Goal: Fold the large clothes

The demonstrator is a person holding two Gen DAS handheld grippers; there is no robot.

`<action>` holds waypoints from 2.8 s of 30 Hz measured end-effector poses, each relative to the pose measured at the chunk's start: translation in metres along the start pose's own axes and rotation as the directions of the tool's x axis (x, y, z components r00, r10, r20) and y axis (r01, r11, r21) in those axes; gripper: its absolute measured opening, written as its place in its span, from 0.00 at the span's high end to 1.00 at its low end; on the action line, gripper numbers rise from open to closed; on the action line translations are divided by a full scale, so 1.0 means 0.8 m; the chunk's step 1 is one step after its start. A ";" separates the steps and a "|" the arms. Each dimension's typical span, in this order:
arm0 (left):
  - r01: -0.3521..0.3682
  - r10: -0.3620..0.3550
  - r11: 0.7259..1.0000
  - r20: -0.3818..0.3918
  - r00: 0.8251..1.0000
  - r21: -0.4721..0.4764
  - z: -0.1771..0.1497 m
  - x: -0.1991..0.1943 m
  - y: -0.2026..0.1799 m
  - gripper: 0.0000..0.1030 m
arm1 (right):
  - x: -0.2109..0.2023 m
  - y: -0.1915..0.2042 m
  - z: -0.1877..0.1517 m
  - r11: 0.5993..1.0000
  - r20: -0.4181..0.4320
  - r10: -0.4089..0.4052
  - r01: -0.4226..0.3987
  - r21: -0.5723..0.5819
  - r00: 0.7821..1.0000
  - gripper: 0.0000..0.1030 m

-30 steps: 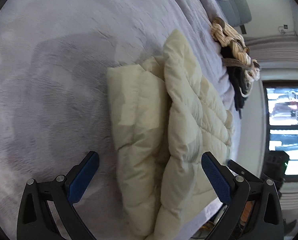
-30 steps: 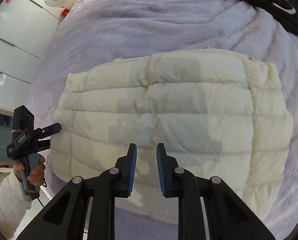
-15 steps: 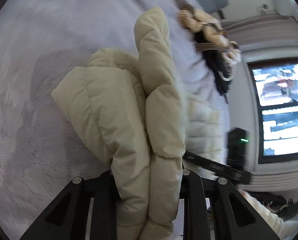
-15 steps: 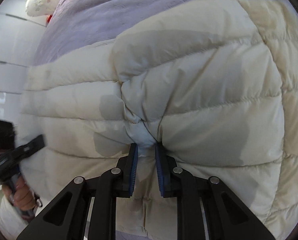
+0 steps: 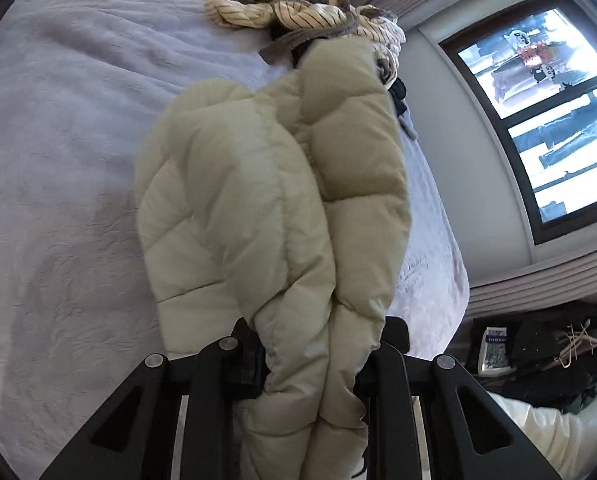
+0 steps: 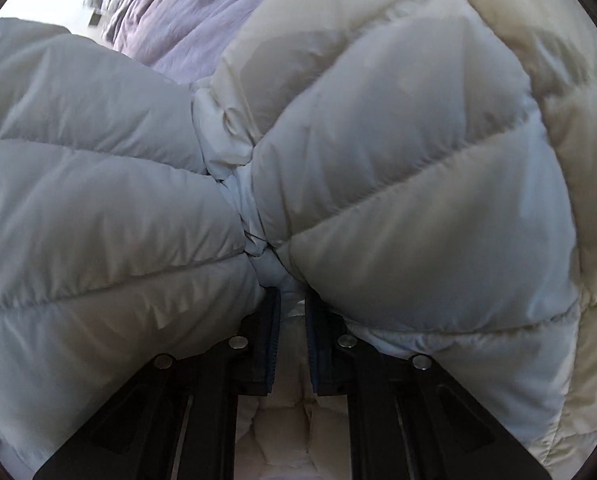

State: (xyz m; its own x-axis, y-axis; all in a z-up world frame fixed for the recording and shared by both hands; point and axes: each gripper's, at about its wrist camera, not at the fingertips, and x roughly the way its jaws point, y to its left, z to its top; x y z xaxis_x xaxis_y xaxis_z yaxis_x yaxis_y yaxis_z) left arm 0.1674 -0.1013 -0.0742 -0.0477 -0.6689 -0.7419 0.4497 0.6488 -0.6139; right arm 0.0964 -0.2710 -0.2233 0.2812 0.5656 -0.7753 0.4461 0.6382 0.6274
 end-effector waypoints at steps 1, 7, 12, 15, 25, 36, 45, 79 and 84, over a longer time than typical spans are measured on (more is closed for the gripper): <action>-0.006 0.006 1.000 -0.001 1.000 -0.003 0.003 0.002 -0.004 0.75 | -0.007 -0.003 -0.001 1.000 -0.003 0.020 -0.020 0.021 1.000 0.88; -0.058 0.058 0.998 -0.033 0.998 -0.007 -0.001 0.005 -0.002 0.75 | -0.119 -0.005 -0.019 0.999 0.125 0.021 -0.015 -0.047 0.992 0.79; -0.087 0.087 0.996 -0.043 0.995 -0.008 -0.006 0.011 -0.011 0.75 | -0.212 -0.045 -0.051 0.992 0.275 -0.099 0.115 -0.043 0.956 0.43; -0.127 0.128 0.992 -0.060 0.990 0.025 -0.003 0.024 -0.029 0.75 | -0.217 -0.087 -0.070 0.989 0.264 -0.149 0.148 0.026 0.953 0.57; -0.155 0.178 0.975 -0.139 0.974 0.160 -0.008 0.101 -0.098 0.75 | -0.120 -0.169 -0.068 0.981 0.183 0.019 -0.054 0.185 0.983 0.90; 0.016 0.017 0.980 -0.167 0.986 0.196 0.001 0.171 -0.125 0.35 | -0.105 -0.210 -0.078 0.957 0.172 0.159 -0.195 0.215 0.972 0.90; 0.049 -0.012 0.974 -0.166 0.986 0.222 -0.002 0.194 -0.135 0.23 | -0.136 -0.246 -0.093 0.906 0.235 0.256 -0.317 0.280 0.938 0.89; -0.177 0.175 0.974 0.026 0.984 0.144 0.005 0.085 -0.059 0.23 | -0.160 -0.198 0.018 0.978 0.146 0.162 -0.178 0.110 0.976 0.87; -0.004 -0.006 0.978 -0.044 0.999 -0.208 0.012 0.082 0.058 0.23 | -0.160 -0.226 0.000 0.970 0.156 0.183 -0.204 0.130 0.971 0.87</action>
State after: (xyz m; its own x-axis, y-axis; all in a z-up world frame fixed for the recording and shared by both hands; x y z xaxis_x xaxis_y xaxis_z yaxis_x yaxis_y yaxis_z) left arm 0.1940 -0.1187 -0.1491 -0.0895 -0.6559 -0.7495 0.2549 0.7124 -0.6539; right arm -0.0200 -0.4590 -0.2374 0.4873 0.5843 -0.6489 0.4857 0.4362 0.7575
